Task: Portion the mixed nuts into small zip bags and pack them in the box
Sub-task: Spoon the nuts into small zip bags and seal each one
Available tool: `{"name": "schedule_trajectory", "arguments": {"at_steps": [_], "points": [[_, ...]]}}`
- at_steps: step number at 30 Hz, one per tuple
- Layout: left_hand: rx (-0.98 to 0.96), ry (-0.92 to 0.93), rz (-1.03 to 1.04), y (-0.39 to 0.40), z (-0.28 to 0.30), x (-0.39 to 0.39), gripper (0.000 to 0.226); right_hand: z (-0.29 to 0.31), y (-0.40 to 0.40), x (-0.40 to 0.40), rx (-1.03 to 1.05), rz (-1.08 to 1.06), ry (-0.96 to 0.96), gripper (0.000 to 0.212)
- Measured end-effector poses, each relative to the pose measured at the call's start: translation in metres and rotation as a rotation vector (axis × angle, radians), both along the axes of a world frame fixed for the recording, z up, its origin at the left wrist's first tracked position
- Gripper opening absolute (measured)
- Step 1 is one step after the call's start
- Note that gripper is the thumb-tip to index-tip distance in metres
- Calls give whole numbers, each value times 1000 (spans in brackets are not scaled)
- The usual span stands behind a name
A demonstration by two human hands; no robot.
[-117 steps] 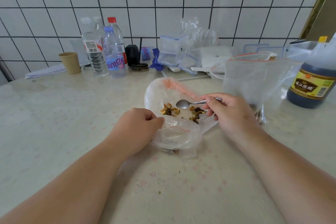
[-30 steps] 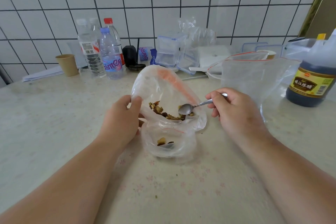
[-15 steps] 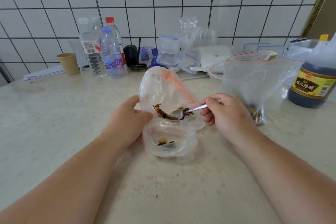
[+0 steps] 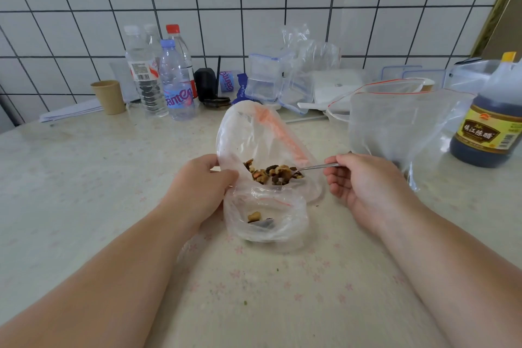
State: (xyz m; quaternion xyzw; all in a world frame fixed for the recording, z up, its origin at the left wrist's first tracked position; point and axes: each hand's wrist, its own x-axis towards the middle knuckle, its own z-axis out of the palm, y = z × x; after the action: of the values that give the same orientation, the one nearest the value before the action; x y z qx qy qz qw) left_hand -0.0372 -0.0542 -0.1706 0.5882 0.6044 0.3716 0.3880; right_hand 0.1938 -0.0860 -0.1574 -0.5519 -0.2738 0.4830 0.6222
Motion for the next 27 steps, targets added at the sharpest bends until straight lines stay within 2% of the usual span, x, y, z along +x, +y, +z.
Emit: {"name": "schedule_trajectory", "arguments": {"at_steps": [11, 16, 20, 23, 27], "points": [[11, 18, -15, -1, 0, 2, 37, 4, -2, -2, 5, 25, 37, 24], [4, -19, -17, -1, 1, 2, 20, 9, -6, 0, 38, 76, 55, 26], [-18, -56, -54, -1, 2, 0, 31, 15, -12, 4, 70, 155, 81, 27], [-52, -81, -77, -2, 3, -1, 9, 17, -17, 4, 88, 229, 23, 29], [-103, -12, -80, -3, 7, -2, 15, 16, -24, 4, 190, 336, -123, 38]]}}
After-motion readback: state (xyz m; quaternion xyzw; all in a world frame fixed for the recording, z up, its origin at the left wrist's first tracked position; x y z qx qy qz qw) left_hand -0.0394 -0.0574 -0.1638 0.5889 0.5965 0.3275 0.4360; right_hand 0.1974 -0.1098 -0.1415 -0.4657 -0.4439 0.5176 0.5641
